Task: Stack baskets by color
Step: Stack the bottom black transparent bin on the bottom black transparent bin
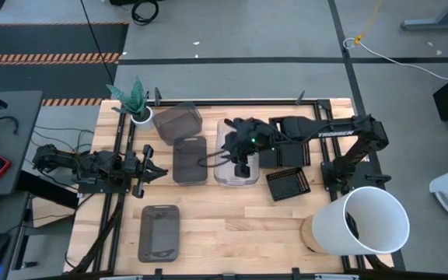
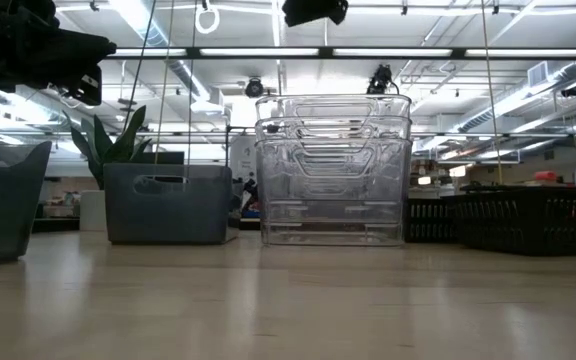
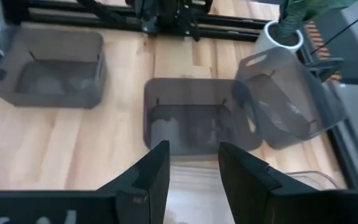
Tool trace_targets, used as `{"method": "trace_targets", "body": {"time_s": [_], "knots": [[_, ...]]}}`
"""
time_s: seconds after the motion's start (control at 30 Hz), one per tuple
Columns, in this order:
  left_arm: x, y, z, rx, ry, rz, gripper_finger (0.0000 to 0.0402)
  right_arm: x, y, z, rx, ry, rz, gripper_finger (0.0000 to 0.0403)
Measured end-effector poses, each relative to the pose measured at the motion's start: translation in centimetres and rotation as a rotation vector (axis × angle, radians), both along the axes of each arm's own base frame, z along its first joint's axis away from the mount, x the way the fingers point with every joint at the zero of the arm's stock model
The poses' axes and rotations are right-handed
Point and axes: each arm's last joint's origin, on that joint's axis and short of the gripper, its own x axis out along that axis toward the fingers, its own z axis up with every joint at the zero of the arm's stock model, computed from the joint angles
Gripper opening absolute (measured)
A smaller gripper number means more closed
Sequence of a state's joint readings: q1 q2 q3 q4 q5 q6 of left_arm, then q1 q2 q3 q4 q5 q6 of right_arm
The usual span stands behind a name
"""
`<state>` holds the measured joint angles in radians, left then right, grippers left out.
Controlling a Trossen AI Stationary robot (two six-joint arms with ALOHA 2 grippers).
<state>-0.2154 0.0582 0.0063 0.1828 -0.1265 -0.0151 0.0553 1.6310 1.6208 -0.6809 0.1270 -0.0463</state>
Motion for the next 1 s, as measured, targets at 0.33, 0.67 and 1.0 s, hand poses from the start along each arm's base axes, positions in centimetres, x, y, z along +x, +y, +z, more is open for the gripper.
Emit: {"method": "trace_targets", "body": {"time_s": [0.33,0.67,1.0], "knots": [[0.0,0.0,0.0,0.000,0.000,0.000,0.0035,-4.3,-0.4,-1.4,0.006,-0.075,-0.006,0.0139],[0.0,0.0,0.0,0.000,0.000,0.000,0.0030,-9.7,-3.2,-4.9,0.102,-0.295,-0.004,0.0108],[0.0,0.0,0.0,0.000,0.000,0.000,0.0030,-13.2,-5.1,-7.9,0.099,-0.428,-0.045,0.0059]]}}
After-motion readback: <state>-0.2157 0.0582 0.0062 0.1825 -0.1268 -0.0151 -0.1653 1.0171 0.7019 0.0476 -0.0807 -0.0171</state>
